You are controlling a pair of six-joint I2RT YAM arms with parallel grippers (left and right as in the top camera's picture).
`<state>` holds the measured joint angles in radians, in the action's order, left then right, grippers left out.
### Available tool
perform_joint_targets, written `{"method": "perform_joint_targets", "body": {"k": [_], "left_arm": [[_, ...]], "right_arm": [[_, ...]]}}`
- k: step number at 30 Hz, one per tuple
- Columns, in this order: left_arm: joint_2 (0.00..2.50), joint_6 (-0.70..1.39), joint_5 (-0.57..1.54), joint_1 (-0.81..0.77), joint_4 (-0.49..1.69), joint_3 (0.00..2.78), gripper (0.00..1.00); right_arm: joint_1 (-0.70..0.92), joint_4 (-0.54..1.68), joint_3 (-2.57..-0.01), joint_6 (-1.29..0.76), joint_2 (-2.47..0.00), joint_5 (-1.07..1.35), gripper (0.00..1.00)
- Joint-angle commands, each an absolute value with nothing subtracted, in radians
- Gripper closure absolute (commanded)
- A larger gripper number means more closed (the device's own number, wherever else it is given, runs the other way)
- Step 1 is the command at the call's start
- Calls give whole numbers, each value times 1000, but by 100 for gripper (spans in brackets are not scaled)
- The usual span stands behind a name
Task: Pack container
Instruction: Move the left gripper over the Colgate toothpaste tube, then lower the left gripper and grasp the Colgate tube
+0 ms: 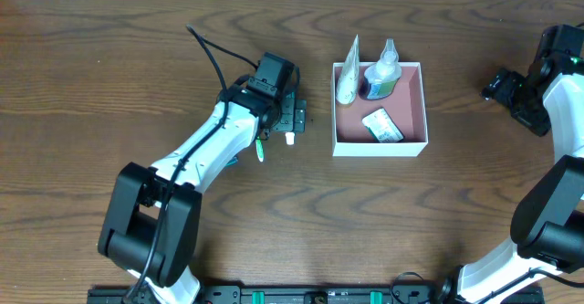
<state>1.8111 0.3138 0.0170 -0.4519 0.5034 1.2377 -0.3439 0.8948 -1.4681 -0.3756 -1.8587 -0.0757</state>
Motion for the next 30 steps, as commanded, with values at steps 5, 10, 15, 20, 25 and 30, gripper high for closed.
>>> {"method": "perform_joint_targets", "body": {"k": [5,10,15,20,25,30], "left_arm": [[1846,416,-8,-450,538,1275,2],[1872,391,14,-470,596,1345,2],[1948,399,-12,-488,717,1486,2],[2006,394,-12,-477,777,1573,2],[2034,376,-11,-475,775,1575,2],[2047,376,-12,-474,766,1575,2]], "right_arm": [[-344,893,-1464,-389,-1868,-78,1],[-344,893,-1464,-389,-1868,-78,1],[-344,893,-1464,-389,-1868,-78,1],[-344,893,-1464,-389,-1868,-78,1],[-344,893,-1464,-389,-1868,-78,1],[-344,893,-1464,-389,-1868,-78,1]]}}
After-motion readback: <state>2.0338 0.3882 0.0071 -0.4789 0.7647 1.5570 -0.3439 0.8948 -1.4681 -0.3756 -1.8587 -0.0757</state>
